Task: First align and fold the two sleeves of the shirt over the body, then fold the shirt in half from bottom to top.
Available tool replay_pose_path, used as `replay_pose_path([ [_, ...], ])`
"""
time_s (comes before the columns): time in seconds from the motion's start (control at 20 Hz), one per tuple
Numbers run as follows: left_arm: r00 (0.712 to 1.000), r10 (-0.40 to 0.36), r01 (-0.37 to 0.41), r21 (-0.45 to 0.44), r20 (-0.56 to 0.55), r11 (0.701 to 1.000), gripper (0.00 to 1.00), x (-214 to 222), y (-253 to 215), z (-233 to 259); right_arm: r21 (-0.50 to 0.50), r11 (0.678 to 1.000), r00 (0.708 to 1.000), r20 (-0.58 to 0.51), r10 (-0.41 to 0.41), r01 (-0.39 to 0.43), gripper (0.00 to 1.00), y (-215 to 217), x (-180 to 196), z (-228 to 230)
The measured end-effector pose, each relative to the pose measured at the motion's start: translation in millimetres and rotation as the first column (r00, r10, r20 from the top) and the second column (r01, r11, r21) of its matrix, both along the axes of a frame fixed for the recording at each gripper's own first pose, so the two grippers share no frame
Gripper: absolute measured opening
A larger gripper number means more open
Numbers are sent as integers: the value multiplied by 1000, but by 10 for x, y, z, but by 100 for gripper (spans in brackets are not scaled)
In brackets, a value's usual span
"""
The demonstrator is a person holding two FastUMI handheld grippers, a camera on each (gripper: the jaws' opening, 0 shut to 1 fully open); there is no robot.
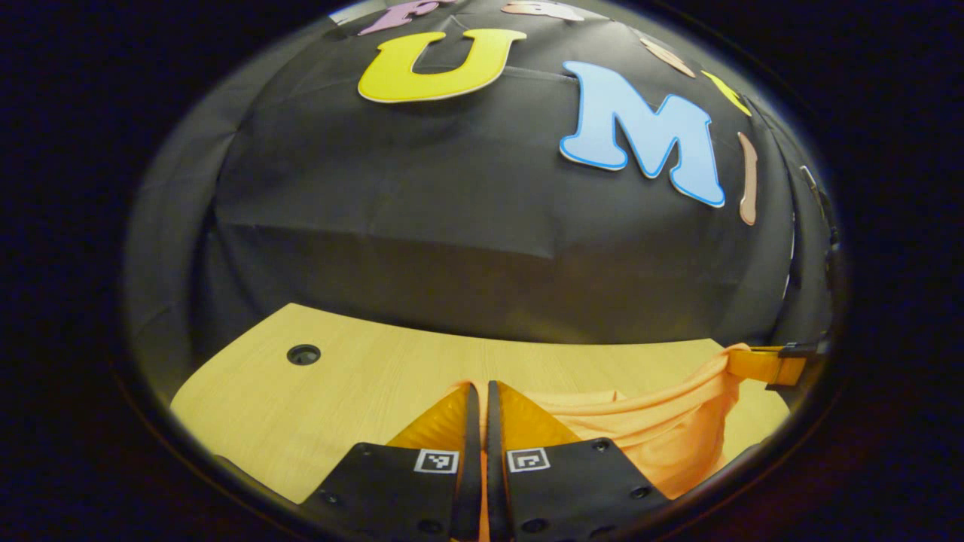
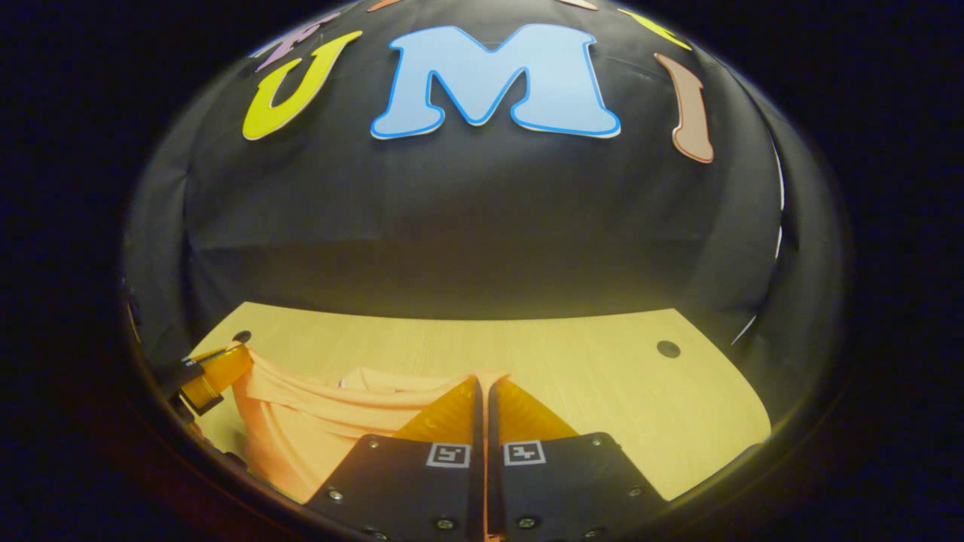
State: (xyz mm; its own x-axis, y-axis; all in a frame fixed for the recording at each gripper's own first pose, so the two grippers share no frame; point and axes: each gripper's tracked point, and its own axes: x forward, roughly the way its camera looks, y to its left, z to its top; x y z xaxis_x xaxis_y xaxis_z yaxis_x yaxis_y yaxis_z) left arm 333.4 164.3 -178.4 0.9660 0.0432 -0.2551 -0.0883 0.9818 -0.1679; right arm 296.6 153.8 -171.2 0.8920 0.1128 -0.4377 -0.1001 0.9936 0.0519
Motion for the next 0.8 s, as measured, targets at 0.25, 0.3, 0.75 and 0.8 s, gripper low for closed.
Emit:
replay_pose_path([
  [0.25,999,-31,33,46,-41,998,9,160,-23,-303,-45,999,998,-64,4,-7,2,81,146,-331],
  [0.3,998,-36,39,52,-52,998,9,179,-23,-346,-46,999,997,-78,1,-4,2,88,163,-375],
  [0.75,991,-74,82,66,-113,994,14,156,-150,-482,-66,998,989,-150,9,-20,6,102,108,-598],
  [0.8,989,-82,90,65,-122,994,15,145,-182,-474,-68,997,988,-154,13,-23,7,102,90,-586],
])
